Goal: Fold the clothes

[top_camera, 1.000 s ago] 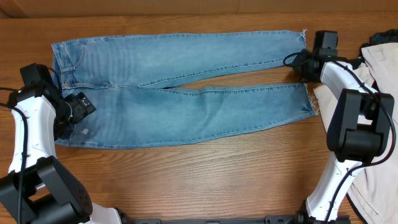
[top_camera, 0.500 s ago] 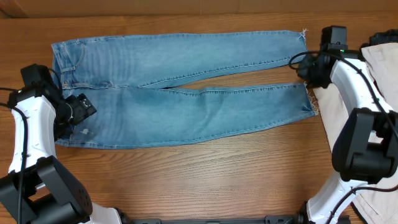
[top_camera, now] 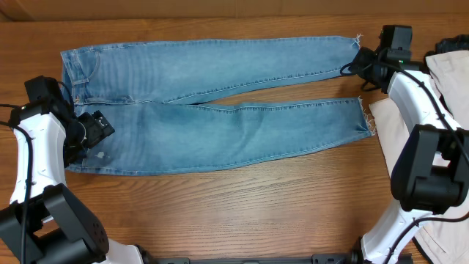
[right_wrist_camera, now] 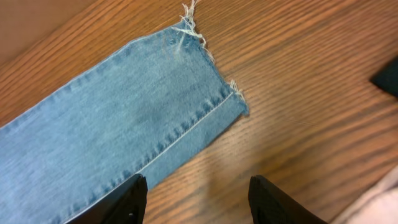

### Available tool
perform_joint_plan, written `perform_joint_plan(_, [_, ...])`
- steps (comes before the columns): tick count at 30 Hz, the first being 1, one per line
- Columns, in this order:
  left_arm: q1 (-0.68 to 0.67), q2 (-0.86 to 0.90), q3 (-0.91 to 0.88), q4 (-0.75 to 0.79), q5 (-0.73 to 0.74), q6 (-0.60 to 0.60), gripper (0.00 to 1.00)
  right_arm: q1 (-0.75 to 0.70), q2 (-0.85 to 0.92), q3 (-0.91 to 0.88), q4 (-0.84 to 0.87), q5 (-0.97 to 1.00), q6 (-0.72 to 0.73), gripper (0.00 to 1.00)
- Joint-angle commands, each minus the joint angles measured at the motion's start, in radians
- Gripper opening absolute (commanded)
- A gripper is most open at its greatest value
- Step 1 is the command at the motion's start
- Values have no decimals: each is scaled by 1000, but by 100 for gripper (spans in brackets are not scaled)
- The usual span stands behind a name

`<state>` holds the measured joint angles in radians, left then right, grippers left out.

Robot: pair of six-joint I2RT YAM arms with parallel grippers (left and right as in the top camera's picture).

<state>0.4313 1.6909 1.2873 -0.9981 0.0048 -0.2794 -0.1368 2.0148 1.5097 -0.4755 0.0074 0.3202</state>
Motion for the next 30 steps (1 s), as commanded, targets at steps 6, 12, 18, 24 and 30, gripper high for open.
perform_joint_plan(6, [-7, 3, 0, 13, 15, 11, 100, -5, 151, 2, 148, 6, -3, 60])
perform_joint_plan(12, [-7, 3, 0, 16, 15, 11, 100, -5, 218, 2, 229, -17, 6, 63])
perform_joint_plan(18, [-7, 3, 0, 16, 15, 11, 100, -5, 240, 2, 276, -53, 24, 46])
perform_joint_plan(24, [-7, 3, 0, 15, 15, 11, 100, -5, 240, 2, 278, -54, 28, 4])
perform_joint_plan(30, [-7, 3, 0, 14, 14, 19, 100, -8, 237, 3, 58, -53, 28, 4])
